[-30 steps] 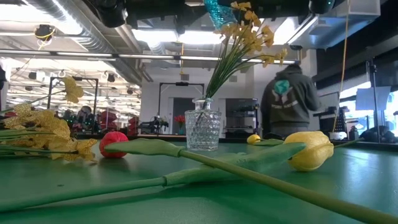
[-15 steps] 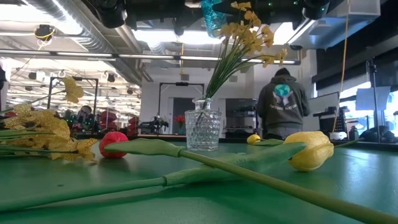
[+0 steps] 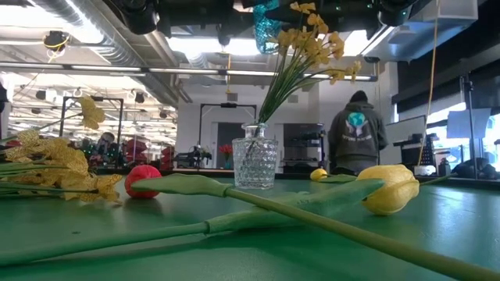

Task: Sort flowers into vase by color
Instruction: Adjust the flowers in the blue vase

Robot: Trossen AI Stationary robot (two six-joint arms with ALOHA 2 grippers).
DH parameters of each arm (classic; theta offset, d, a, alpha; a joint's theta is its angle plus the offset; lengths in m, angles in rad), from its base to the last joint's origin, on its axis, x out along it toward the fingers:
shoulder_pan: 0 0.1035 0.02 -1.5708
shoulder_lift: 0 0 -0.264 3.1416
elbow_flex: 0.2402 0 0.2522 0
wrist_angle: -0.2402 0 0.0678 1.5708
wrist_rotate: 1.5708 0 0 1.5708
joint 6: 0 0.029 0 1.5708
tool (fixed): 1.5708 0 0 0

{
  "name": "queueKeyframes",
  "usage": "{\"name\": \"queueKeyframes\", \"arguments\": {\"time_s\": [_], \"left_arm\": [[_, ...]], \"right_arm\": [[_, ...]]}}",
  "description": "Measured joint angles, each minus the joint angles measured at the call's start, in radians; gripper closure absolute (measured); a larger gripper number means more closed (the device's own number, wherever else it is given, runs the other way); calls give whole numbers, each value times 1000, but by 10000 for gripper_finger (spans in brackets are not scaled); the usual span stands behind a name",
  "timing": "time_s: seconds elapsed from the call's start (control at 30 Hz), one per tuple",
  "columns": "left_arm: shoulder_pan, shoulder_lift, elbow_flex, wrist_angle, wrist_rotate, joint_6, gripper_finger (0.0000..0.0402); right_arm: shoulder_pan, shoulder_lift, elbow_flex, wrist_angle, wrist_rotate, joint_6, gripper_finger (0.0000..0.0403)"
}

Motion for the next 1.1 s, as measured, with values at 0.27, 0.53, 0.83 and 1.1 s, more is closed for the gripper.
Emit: {"name": "queueKeyframes", "arguments": {"time_s": [0.27,0.53,0.83,1.1], "left_arm": [[-1,0,1,-57,-21,47,160],[37,-25,-2,-181,-61,66,160],[89,-40,-40,-217,-50,85,160],[179,-80,-303,81,16,-27,160]], "right_arm": [[2,-12,0,-52,43,-2,120],[3,-97,2,-154,135,-35,21],[2,-227,2,-302,182,-60,69],[2,-301,2,-445,221,-77,80]]}}
